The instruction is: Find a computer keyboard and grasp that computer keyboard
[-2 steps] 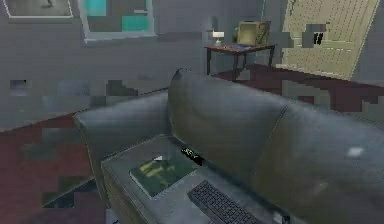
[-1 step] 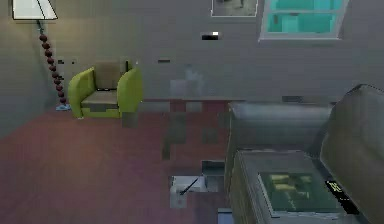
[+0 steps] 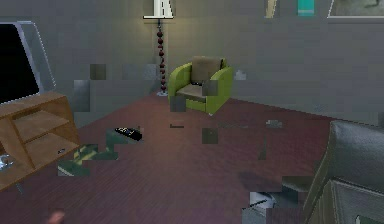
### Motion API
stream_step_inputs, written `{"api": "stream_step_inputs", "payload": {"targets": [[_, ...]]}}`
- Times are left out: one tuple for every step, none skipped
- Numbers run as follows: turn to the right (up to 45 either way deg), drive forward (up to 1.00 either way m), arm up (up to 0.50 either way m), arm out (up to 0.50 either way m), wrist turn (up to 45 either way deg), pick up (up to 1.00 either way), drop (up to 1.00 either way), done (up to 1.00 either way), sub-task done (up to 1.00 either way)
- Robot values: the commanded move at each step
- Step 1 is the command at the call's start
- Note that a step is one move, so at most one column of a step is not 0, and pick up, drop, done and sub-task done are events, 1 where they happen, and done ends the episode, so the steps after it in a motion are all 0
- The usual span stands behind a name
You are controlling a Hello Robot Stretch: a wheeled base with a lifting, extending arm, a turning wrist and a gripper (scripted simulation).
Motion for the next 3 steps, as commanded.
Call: {"api": "stream_step_inputs", "payload": {"targets": [[0.0, 0.0, 0.5, 0.0, 0.0, 0.0, 0.0, 0.0, 0.0], [0.0, 0.0, 0.16, 0.0, 0.0, 0.0, 0.0, 0.0, 0.0], [0.0, 0.0, 0.0, 0.24, 0.0, 0.0, 0.0, 0.0, 0.0]]}}
